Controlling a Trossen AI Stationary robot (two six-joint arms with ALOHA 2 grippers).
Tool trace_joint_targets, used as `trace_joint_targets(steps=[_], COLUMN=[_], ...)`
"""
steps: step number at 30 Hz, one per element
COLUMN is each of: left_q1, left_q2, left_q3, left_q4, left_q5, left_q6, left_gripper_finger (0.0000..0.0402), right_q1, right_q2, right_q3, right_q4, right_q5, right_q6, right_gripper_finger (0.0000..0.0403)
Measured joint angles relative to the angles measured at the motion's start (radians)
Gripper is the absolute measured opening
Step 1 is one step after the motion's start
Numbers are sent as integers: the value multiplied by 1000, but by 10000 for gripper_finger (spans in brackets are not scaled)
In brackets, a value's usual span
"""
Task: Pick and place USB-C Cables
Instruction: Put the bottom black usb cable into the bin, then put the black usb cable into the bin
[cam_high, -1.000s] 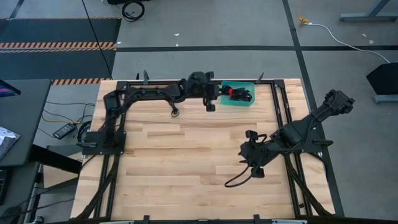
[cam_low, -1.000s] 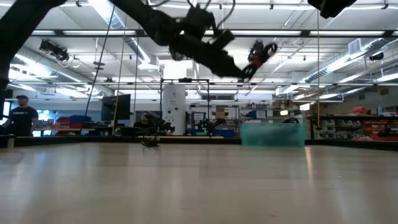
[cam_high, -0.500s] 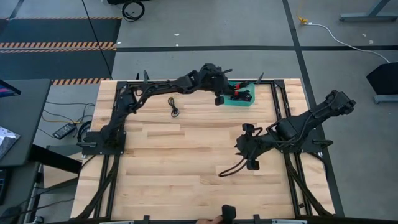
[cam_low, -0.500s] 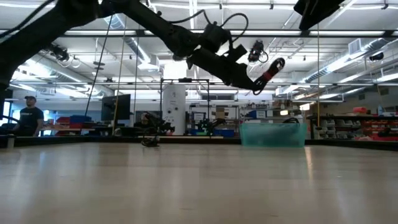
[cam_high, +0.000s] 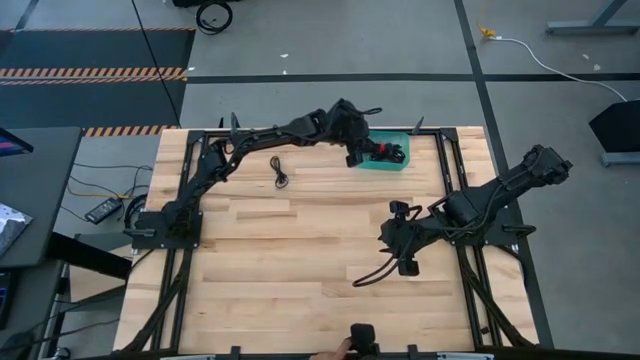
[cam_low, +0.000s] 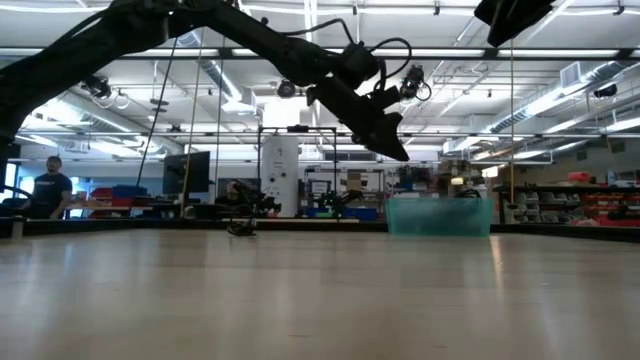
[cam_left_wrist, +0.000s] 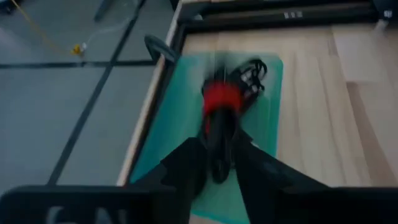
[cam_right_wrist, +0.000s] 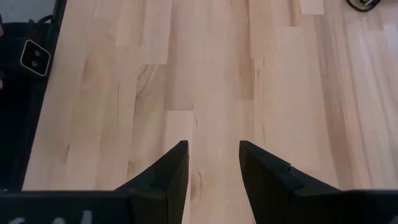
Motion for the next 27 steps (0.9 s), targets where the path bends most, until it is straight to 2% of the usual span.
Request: trace_joint_targets(steps=[7, 11, 15, 23, 27], left_q1=[0, -1, -5, -1, 0], left_q2=[-1, -35, -97, -155, -155], left_q3=[0, 0, 1, 1, 0], left_q4=[-28, -142, -366, -917, -1057], left_q5=[0, -54, -167, -153, -177], left_q6=[4, 68, 156, 109, 156], left_gripper_finger=[177, 190, 191, 175, 167], right_q1=[0, 3, 4, 4, 4], right_q2=[0, 0, 0, 0, 0], right_q3=[0, 0, 0, 0, -1], right_q4=[0, -5, -17, -32, -2], right_q5=[2, 2, 3, 11, 82], right_q6=[-2, -2, -8, -29, -54], right_gripper_finger=[148, 148, 148, 148, 148])
